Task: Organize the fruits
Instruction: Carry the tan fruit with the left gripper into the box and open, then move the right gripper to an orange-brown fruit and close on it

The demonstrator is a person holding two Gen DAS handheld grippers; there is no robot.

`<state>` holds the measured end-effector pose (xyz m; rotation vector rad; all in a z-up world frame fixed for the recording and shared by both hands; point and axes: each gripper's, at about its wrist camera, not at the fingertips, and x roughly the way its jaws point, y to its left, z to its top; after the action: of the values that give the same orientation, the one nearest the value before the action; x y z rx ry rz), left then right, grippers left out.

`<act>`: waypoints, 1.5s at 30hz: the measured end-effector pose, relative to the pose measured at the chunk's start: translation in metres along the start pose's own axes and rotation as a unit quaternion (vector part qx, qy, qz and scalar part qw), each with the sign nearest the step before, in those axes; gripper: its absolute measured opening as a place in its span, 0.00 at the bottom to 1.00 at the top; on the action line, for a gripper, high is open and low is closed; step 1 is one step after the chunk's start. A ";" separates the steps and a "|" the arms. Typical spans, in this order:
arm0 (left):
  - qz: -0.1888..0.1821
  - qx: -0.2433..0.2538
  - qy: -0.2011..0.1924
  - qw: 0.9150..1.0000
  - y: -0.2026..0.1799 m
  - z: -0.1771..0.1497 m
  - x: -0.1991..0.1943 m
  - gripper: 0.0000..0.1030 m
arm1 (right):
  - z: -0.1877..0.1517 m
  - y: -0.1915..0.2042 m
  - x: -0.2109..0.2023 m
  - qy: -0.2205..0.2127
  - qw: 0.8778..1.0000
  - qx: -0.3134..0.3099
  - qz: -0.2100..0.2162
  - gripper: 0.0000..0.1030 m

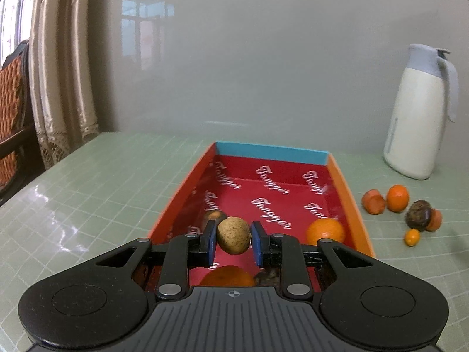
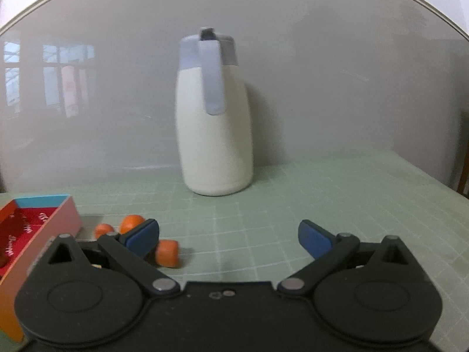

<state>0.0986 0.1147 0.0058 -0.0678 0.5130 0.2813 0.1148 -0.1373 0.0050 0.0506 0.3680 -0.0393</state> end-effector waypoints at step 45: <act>0.011 -0.013 -0.033 0.999 0.010 0.000 -0.003 0.72 | -0.018 0.022 0.052 0.080 0.995 -0.053 0.017 0.76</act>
<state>0.0933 0.1238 0.0075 -0.0785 0.4445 0.3100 0.1576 -0.1154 -0.0295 -0.0456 0.5295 0.0182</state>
